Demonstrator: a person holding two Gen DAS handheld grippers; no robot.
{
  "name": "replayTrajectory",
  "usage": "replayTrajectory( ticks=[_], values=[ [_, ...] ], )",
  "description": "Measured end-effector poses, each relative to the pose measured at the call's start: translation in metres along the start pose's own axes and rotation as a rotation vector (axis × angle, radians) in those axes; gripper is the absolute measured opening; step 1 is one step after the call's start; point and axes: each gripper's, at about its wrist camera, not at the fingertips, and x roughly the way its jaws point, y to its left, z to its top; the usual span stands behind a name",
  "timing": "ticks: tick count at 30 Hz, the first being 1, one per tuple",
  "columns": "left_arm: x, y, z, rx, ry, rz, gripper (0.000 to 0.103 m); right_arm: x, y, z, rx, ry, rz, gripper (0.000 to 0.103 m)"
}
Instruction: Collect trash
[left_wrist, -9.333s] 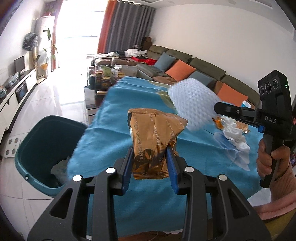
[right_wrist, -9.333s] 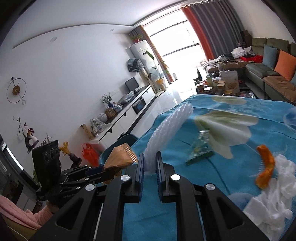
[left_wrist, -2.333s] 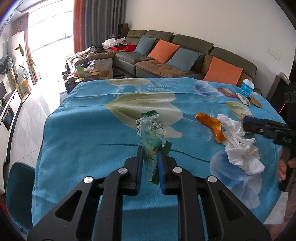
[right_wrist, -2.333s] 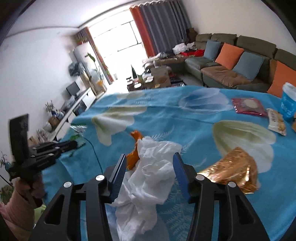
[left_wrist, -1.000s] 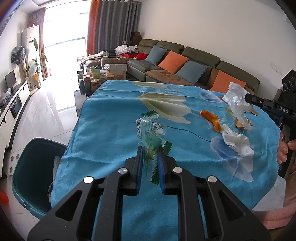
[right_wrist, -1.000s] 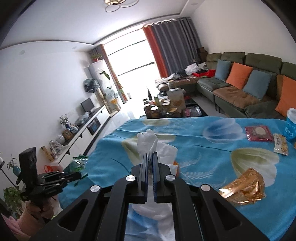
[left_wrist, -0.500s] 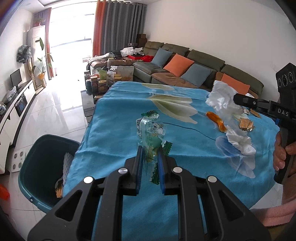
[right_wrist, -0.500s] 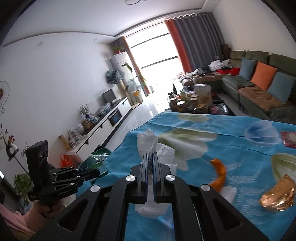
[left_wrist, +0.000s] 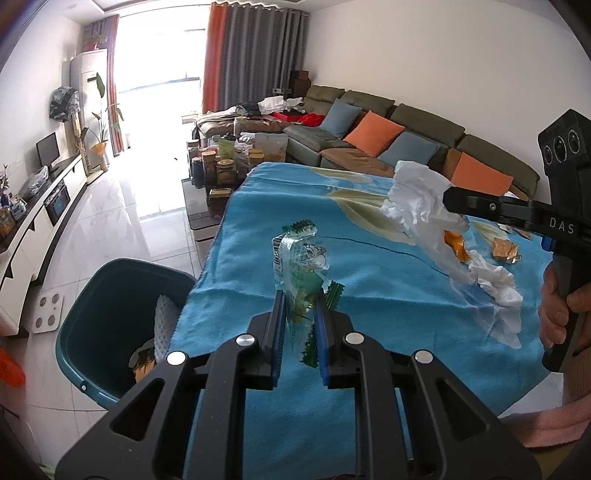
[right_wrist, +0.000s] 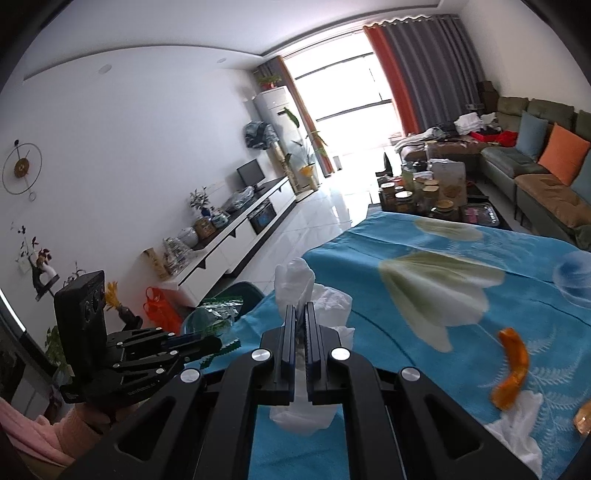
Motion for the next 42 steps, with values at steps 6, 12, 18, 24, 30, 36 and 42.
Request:
replayTrajectory(
  ticks=[6, 12, 18, 24, 30, 36, 42],
  values=[
    [-0.005, 0.010, -0.002, -0.012, -0.004, 0.024, 0.015, 0.017, 0.014, 0.003, -0.019, 0.023, 0.038, 0.003],
    [-0.010, 0.028, -0.007, -0.041, -0.004, 0.066, 0.015, 0.035, 0.030, 0.006, -0.046, 0.048, 0.078, 0.003],
    [-0.016, 0.047, -0.011, -0.070, -0.003, 0.113, 0.015, 0.055, 0.048, 0.010, -0.073, 0.083, 0.120, 0.003],
    [-0.023, 0.066, -0.014, -0.093, -0.005, 0.150, 0.015, 0.073, 0.059, 0.014, -0.092, 0.102, 0.154, 0.003],
    [-0.027, 0.081, -0.016, -0.114, -0.006, 0.176, 0.015, 0.090, 0.070, 0.018, -0.105, 0.115, 0.176, 0.003],
    [-0.031, 0.093, -0.018, -0.130, -0.009, 0.195, 0.015, 0.106, 0.079, 0.021, -0.099, 0.136, 0.200, 0.003],
    [-0.030, 0.106, -0.021, -0.157, -0.006, 0.223, 0.015, 0.119, 0.087, 0.024, -0.107, 0.148, 0.214, 0.003]
  ],
)
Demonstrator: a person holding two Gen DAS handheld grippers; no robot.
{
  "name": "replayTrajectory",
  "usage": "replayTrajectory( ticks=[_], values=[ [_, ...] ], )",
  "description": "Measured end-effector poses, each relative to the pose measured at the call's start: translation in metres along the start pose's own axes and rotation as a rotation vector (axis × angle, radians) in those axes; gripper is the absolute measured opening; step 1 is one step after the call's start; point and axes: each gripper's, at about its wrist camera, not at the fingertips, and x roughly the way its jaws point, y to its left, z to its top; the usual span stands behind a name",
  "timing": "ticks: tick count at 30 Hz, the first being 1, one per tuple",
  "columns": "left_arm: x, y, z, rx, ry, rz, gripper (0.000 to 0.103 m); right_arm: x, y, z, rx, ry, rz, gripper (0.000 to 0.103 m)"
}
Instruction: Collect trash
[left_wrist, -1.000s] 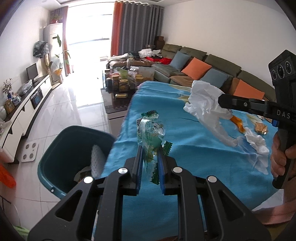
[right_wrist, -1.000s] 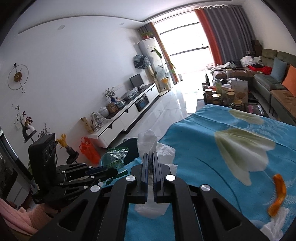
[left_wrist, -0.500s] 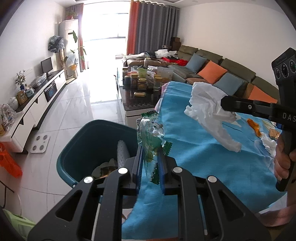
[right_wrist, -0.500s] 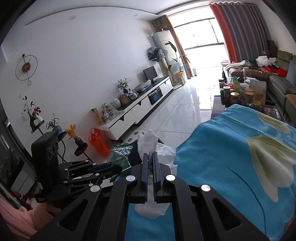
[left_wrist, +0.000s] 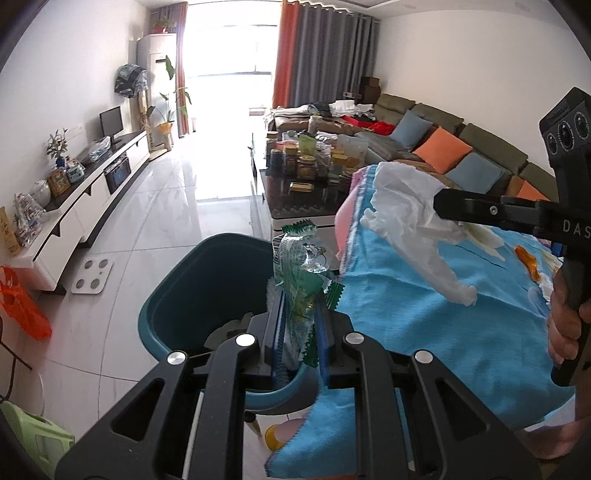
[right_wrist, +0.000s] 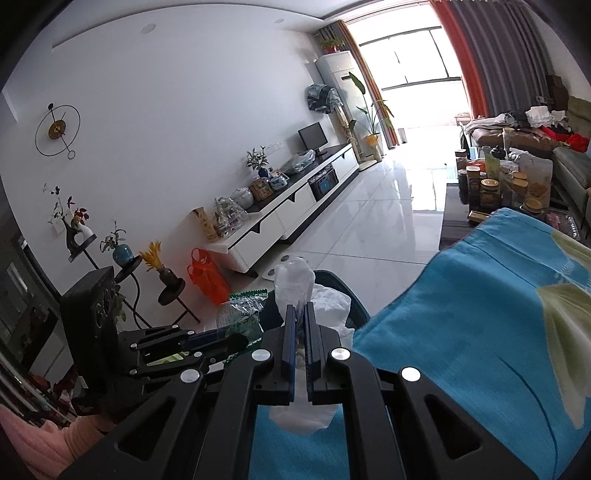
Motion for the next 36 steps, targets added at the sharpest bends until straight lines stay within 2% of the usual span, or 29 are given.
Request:
replayTrajectory(
  ticks=[21, 36],
  values=[
    [0.026, 0.026, 0.001, -0.066, 0.034, 0.076, 0.015, 0.064, 0.019, 0.014, 0.012, 0.072, 0.062, 0.003],
    [0.066, 0.043, -0.002, -0.121, 0.113, 0.087, 0.016, 0.111, 0.027, 0.015, 0.009, 0.148, 0.038, 0.003]
  ],
)
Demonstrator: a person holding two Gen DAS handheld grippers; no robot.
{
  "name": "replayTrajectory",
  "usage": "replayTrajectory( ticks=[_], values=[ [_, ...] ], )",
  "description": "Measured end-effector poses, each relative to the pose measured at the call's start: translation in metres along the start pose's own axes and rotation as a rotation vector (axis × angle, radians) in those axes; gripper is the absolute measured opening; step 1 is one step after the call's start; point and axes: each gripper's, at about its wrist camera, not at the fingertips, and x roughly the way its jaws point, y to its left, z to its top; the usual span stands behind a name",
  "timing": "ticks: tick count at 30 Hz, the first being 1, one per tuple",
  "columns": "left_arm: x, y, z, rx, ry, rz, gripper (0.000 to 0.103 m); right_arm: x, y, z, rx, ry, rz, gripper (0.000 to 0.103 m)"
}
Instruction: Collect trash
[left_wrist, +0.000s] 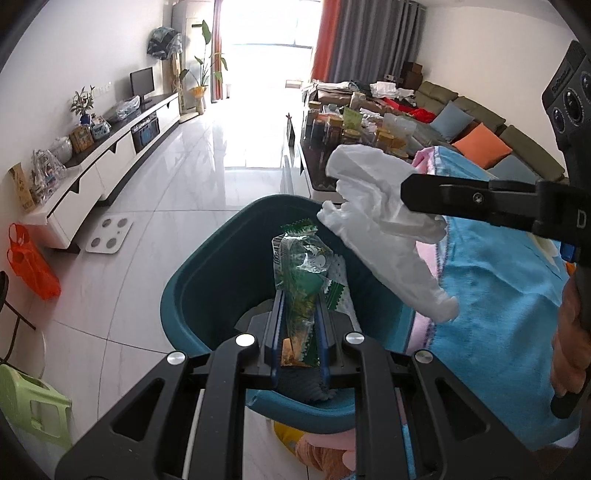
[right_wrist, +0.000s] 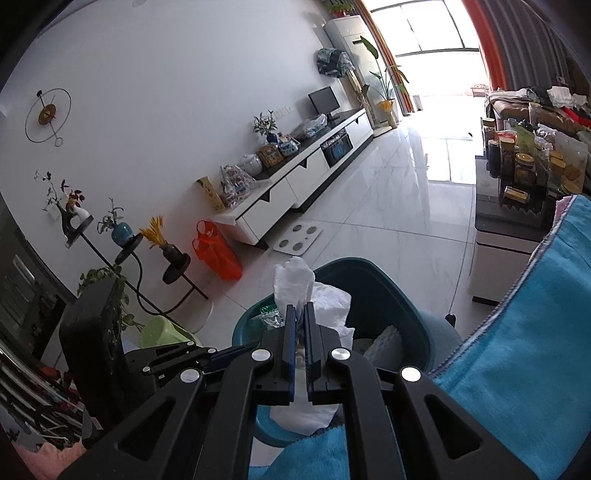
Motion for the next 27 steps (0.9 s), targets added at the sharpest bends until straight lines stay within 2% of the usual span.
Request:
replayTrajectory(
  ticks=[6, 9, 13, 16, 22, 27],
  values=[
    [0.019, 0.001, 0.001, -0.020, 0.030, 0.011, 0.017, 0.019, -0.001, 0.004, 0.033, 0.028, -0.016, 0.004],
    [0.027, 0.006, 0.001, -0.030, 0.041, 0.018, 0.018, 0.025, -0.004, 0.004, 0.047, 0.043, -0.027, 0.008],
    [0.033, 0.011, -0.002, -0.051, 0.050, 0.022, 0.031, 0.029, -0.008, 0.001, 0.067, 0.054, -0.041, 0.018],
    [0.035, 0.017, -0.004, -0.068, 0.048, 0.031, 0.034, 0.026, -0.011, -0.001, 0.079, 0.050, -0.043, 0.019],
    [0.023, 0.015, -0.006, -0.067, 0.009, 0.044, 0.042, 0.001, -0.012, -0.008, 0.064, 0.024, -0.038, 0.021],
    [-0.004, -0.009, -0.008, -0.017, -0.067, -0.012, 0.049, -0.044, -0.013, -0.022, 0.024, -0.028, -0.041, 0.028]
  ],
)
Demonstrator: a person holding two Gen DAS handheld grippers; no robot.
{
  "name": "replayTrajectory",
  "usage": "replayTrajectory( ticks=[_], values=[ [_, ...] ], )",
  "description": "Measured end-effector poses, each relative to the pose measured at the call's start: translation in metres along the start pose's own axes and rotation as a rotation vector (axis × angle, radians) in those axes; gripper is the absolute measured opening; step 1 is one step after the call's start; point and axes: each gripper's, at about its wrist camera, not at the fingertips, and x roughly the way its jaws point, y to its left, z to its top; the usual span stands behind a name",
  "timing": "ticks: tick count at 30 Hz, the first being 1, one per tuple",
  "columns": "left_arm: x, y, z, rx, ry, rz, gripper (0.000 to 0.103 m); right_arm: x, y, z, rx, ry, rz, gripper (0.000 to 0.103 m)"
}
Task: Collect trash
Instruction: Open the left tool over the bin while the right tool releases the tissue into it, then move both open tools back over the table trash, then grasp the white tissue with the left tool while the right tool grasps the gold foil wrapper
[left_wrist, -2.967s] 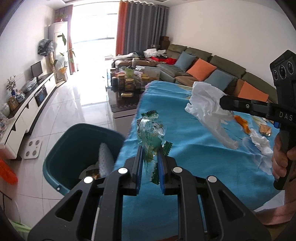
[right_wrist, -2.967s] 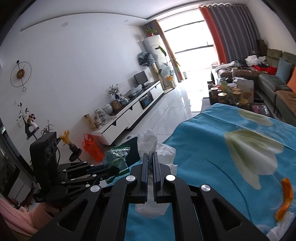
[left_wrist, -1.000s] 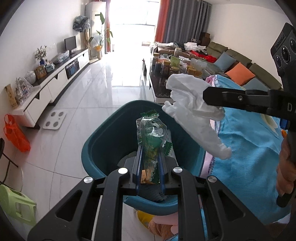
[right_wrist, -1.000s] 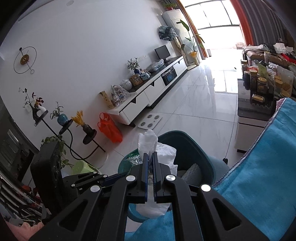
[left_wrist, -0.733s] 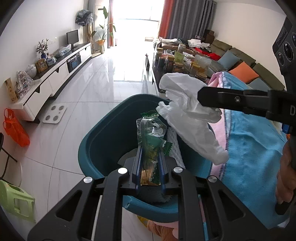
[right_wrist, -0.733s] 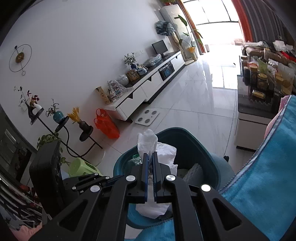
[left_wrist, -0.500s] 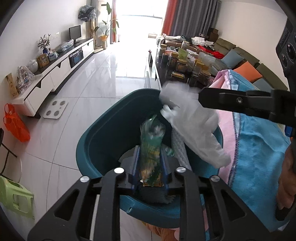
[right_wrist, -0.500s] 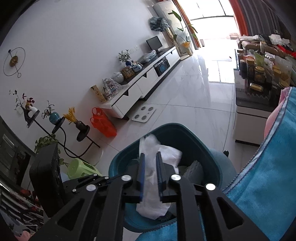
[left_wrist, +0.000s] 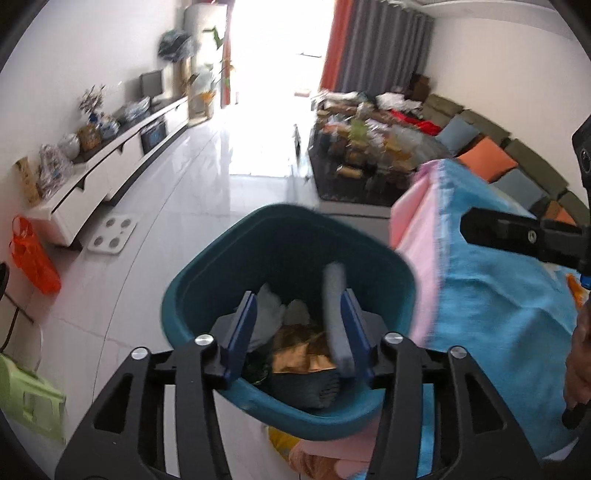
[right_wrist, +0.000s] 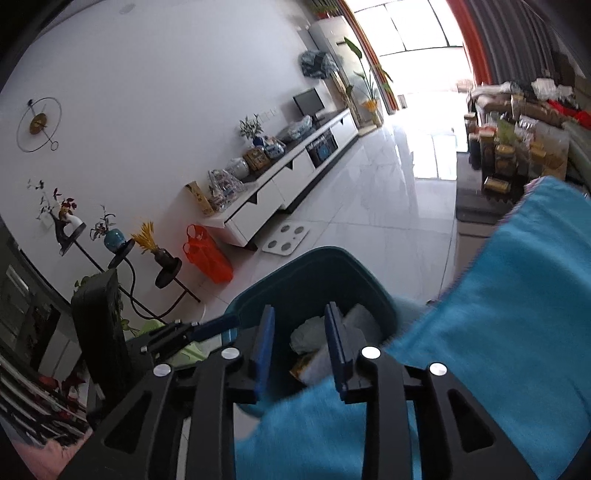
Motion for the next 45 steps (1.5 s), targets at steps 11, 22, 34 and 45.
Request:
replayTrajectory(
  ticks=[11, 22, 34, 45],
  values=[
    [-0.038, -0.137, -0.015, 0.243, -0.037, -0.356, 0.056, -0.137, -0.059, -0.066, 0.059, -0.138, -0.219, 0.033],
    [-0.035, -0.292, -0.057, 0.465, 0.083, -0.642, 0.057, -0.257, -0.136, -0.143, 0.294, -0.267, -0.533, 0.037],
    [-0.015, -0.384, -0.072, 0.559, 0.210, -0.690, 0.060, -0.325, -0.184, -0.192, 0.406, -0.366, -0.675, 0.045],
    [0.000, -0.410, -0.072, 0.600, 0.257, -0.625, 0.028, -0.336, -0.184, -0.220, 0.434, -0.372, -0.640, 0.045]
  ],
)
